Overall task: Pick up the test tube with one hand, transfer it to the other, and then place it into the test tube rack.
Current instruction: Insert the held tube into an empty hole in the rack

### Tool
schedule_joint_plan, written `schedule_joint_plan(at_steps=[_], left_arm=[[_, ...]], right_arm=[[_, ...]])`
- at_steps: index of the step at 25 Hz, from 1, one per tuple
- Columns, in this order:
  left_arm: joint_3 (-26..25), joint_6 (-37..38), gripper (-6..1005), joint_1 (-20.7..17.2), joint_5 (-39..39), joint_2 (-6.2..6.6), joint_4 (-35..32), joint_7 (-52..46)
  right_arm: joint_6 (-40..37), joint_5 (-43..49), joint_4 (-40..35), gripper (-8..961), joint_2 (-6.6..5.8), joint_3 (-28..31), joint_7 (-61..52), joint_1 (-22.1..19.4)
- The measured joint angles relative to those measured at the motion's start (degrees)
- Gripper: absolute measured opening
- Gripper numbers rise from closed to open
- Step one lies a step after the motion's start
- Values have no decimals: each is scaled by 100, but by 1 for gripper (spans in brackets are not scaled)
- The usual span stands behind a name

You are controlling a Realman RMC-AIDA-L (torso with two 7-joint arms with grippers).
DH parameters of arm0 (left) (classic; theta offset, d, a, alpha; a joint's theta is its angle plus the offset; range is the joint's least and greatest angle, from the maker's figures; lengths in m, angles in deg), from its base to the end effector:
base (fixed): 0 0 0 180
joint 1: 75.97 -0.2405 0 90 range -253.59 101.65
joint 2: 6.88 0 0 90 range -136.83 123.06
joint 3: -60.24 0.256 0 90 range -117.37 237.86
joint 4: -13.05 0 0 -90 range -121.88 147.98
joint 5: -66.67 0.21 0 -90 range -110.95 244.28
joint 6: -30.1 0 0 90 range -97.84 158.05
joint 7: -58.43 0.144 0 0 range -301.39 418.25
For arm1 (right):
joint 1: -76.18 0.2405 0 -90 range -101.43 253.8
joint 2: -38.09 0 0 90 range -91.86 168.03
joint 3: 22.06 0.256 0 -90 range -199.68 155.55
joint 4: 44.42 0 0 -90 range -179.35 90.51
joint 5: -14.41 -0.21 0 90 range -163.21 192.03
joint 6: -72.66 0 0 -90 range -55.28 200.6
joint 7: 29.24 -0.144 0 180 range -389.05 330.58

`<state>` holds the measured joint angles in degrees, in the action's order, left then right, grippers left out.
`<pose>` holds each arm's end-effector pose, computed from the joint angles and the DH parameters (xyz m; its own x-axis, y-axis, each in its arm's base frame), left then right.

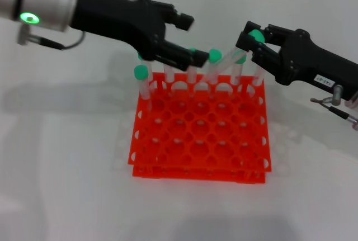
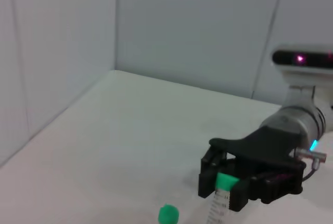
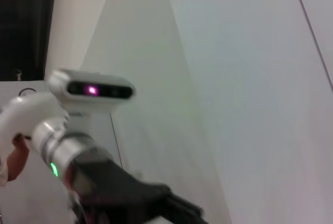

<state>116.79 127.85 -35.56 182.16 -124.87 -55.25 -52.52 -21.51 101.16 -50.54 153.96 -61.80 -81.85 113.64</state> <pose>-0.1204 0.3649 0.0408 0.9353 0.2200 0.2771 0.2441 -0.9682 -0.0553 0.2215 0.3323 -0.0195 0.5173 -0.0985 -0.8501 -0.4157 -0.8972 -0.1490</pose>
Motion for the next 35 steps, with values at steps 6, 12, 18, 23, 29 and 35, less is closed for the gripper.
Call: schedule_joint_plan(at_steps=[6, 12, 18, 23, 29, 35], left_arm=[[6, 189, 890, -842, -13, 1, -1867, -1114], [-84, 266, 891, -2116, -461, -45, -2902, -984], [-270, 210, 892, -3380, -1248, -165, -2812, 244], [-384, 88, 890, -3982, -1710, -173, -1994, 1390], [-1122, 301, 891, -4016, -1899, -138, -738, 2410], [-1565, 396, 892, -3947, -1660, -125, -188, 2825]], right_arm=[[-52, 36, -199, 259, -22, -44, -132, -56], [-73, 61, -687, 259, -37, -343, -581, -64], [-134, 59, -1192, 258, -39, -714, -1092, 21], [-138, 65, -1575, 258, -47, -866, -1481, 21], [-82, 66, -2032, 259, -62, -1225, -1963, 132], [242, 70, -2181, 259, -57, -1712, -2364, 513]])
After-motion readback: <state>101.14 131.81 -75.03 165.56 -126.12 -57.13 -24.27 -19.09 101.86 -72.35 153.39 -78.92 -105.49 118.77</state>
